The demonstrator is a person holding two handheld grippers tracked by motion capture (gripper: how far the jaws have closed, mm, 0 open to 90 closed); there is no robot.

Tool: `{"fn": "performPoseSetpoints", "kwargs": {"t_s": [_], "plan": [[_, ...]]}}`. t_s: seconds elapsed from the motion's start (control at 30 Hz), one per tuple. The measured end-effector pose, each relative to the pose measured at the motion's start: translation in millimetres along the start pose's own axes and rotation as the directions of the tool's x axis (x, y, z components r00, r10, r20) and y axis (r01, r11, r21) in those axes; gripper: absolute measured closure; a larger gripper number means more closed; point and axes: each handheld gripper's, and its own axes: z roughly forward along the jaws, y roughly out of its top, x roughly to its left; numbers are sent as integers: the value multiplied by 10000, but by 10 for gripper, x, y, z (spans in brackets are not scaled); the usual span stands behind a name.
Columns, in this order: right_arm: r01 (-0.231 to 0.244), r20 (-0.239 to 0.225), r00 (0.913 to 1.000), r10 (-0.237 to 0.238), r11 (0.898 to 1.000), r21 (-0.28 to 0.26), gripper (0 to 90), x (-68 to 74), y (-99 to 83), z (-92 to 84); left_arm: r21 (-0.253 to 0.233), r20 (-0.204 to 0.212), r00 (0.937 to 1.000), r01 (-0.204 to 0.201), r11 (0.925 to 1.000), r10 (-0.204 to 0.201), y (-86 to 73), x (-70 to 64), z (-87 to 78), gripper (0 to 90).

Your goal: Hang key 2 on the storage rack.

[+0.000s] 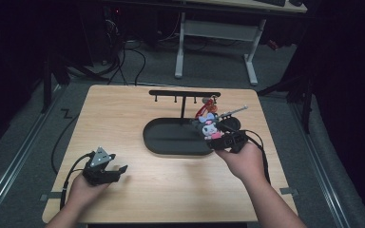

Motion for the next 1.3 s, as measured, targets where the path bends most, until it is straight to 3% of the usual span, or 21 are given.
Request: {"fn": "performPoseSetpoints", "kwargs": {"t_s": [0.4,0.9,1.3], "plan": [[74,94,9999,-71,9995,-320,490,39,371,-25,46,61,10000,0,10000,0,-2,9,5,322],[49,87,10000,-43,9981,-614,490,99,651,-53,103,102,9999,-18,9999,17,-2,23,7,322],[126,773,9970,-67,9970,-766,490,56,761,17,118,120,9999,-59,9999,58,-5,24,11,323]]}}
